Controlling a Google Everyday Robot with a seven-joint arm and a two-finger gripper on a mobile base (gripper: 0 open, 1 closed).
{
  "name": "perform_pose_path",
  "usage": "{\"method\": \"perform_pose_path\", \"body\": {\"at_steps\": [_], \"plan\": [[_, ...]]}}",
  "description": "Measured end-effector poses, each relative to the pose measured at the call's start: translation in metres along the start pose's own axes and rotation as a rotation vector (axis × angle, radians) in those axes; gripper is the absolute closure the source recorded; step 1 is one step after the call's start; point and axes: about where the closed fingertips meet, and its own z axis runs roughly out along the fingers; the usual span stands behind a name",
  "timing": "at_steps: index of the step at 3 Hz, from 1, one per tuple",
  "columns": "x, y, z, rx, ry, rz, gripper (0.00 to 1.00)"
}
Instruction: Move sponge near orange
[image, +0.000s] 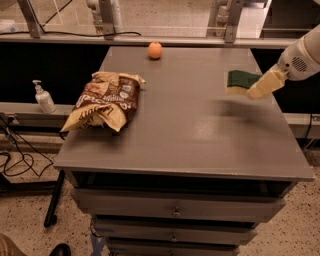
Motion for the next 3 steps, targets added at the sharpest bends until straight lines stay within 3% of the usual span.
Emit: {"method": "perform_pose_path", "body": {"at_steps": [1, 3], "plan": [[-0.014, -0.008, 0.003, -0.018, -0.015, 0.040, 1.00], [-0.098, -0.025, 0.053, -0.048, 0.025, 0.161, 1.00]]}}
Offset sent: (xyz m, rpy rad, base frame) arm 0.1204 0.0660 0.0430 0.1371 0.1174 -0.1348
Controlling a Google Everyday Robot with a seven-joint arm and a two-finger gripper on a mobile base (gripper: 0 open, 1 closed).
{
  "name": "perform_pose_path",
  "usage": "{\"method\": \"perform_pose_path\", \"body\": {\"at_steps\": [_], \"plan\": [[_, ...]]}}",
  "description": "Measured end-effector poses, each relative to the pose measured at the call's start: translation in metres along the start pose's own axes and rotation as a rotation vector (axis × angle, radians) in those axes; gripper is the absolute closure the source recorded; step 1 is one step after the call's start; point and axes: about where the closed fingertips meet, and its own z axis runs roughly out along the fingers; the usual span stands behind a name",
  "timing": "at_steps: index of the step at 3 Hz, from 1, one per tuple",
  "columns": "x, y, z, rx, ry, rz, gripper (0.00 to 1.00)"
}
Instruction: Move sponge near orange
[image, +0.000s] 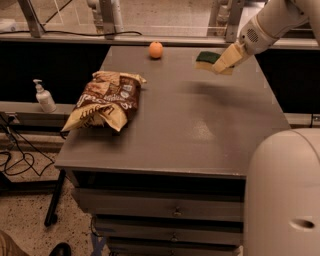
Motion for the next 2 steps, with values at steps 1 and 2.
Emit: {"method": "perform_pose_path", "body": {"at_steps": [1, 2], "plan": [[-0.033, -0.007, 0.017, 0.072, 0.010, 0.115, 1.00], [-0.055, -0.012, 0.007, 0.156, -0.042, 0.264, 1.00]]}}
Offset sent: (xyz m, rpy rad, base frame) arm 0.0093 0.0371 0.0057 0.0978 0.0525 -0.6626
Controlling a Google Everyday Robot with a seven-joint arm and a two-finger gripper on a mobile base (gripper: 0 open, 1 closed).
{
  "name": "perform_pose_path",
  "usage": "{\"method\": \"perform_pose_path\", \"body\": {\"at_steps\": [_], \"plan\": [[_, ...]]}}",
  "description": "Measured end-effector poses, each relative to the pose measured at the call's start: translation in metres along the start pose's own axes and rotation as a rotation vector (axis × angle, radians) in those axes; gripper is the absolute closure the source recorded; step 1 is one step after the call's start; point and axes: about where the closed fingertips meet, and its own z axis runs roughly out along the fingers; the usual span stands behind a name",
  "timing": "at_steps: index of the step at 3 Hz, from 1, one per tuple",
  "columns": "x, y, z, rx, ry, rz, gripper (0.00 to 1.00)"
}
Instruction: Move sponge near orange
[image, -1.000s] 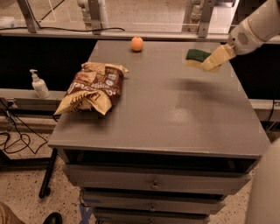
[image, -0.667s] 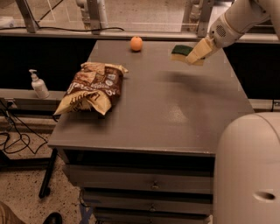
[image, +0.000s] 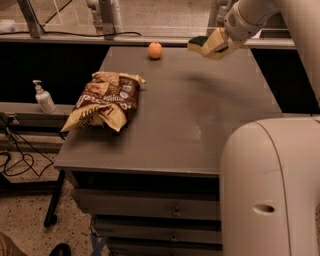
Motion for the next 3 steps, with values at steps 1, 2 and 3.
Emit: {"method": "perform_pose_path", "body": {"at_steps": [1, 2, 3], "plan": [[-0.001, 0.009, -0.018, 0.023, -0.050, 0.174, 1.00], [0.009, 0.036, -0.025, -0.001, -0.066, 0.289, 1.00], [0.022, 0.066, -0.023, -0.038, -0.103, 0.301, 1.00]]}}
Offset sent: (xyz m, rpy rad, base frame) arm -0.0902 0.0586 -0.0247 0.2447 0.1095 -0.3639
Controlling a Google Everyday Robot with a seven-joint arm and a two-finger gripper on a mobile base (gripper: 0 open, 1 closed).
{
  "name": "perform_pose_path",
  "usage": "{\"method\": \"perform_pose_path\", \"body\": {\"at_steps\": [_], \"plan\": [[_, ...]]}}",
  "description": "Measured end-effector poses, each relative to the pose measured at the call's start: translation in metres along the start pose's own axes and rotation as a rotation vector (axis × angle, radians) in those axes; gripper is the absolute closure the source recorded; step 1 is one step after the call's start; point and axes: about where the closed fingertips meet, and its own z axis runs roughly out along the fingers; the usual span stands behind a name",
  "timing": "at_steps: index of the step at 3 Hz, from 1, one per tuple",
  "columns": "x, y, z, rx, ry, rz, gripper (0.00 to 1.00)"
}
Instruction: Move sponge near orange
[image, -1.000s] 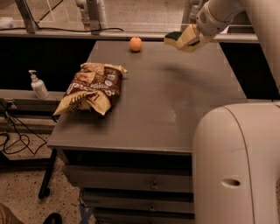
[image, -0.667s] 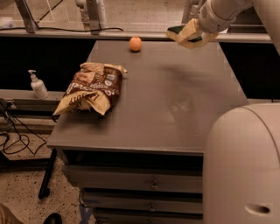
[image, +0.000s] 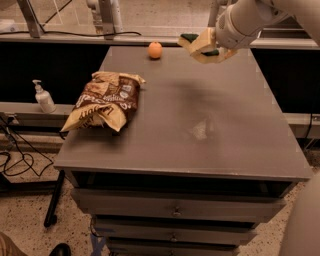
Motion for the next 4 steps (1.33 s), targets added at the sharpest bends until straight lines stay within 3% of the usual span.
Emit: {"method": "perform_pose_path", "body": {"at_steps": [1, 2, 4], "plan": [[0.030, 0.008, 0.026, -0.056, -0.011, -0.041, 1.00], [0.040, -0.002, 0.052, -0.109, -0.048, -0.132, 1.00], [0.024, -0.049, 0.095, -0.112, -0.079, -0.288, 1.00]]}}
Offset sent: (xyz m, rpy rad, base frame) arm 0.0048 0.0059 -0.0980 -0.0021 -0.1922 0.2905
